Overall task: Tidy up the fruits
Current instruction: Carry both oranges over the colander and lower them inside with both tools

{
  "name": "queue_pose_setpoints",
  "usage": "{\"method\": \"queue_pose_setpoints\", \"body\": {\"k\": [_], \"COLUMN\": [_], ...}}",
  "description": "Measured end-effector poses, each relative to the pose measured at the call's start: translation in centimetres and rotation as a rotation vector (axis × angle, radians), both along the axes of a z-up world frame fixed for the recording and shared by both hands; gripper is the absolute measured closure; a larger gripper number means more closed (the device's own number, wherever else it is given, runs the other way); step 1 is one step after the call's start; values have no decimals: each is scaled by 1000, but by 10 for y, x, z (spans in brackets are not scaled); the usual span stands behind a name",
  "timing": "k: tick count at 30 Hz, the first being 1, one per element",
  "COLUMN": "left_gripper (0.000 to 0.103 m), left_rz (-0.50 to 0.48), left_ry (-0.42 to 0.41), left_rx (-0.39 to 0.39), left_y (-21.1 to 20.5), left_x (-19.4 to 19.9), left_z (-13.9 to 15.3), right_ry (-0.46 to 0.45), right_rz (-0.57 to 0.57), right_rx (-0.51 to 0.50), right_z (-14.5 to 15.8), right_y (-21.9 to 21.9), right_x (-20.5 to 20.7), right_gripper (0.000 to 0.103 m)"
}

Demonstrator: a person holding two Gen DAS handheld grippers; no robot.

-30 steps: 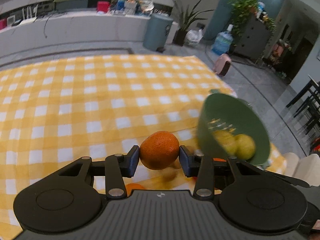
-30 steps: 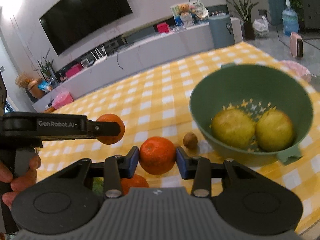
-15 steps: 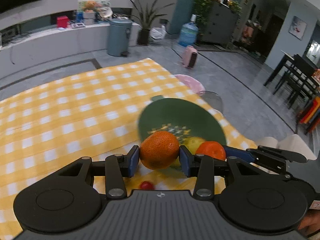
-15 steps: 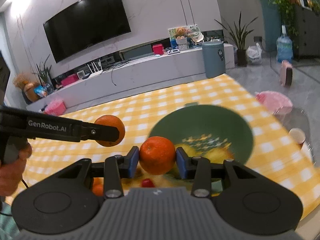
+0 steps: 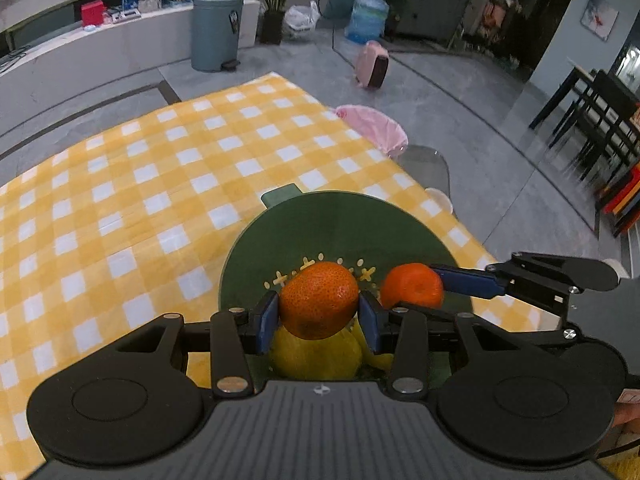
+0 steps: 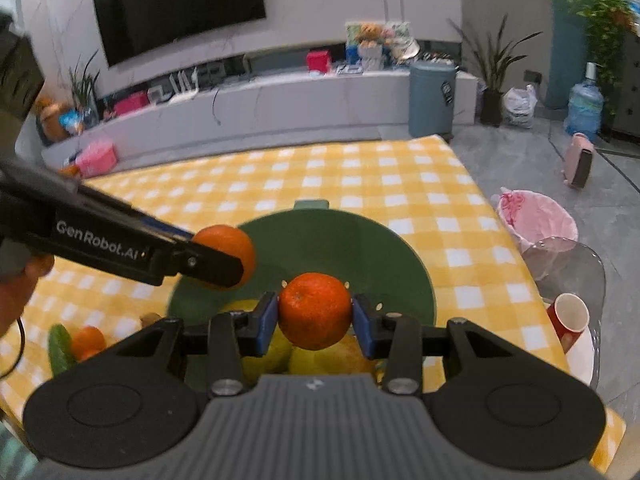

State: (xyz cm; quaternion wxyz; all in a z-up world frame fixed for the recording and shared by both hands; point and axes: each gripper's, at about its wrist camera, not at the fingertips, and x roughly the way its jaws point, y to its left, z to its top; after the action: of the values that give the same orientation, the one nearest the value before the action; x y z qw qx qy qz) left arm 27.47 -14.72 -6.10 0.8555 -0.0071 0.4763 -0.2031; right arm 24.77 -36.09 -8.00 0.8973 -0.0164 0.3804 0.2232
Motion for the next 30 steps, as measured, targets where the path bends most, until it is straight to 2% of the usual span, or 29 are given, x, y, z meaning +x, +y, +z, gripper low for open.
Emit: {"method": "queue_pose_setpoints", "body": {"k": [8,16,30], "left_gripper": [55,55,55], "left_rz": [-18,-33,-71], "left_ry": [73,125,122], "left_rx": [47,103,217], "left_y": [-4,-8,-23], "left_x": [29,40,45], "left_z": [-21,-35,-44], "right_ry": [61,105,155], "right_rz": [100,139,127], "right_rx": [-67,-144,-216], "right_z": [-22,-36,-52], "right_y": [18,30,39], "right_x": [36,52,61], "right_gripper": [65,65,64]}}
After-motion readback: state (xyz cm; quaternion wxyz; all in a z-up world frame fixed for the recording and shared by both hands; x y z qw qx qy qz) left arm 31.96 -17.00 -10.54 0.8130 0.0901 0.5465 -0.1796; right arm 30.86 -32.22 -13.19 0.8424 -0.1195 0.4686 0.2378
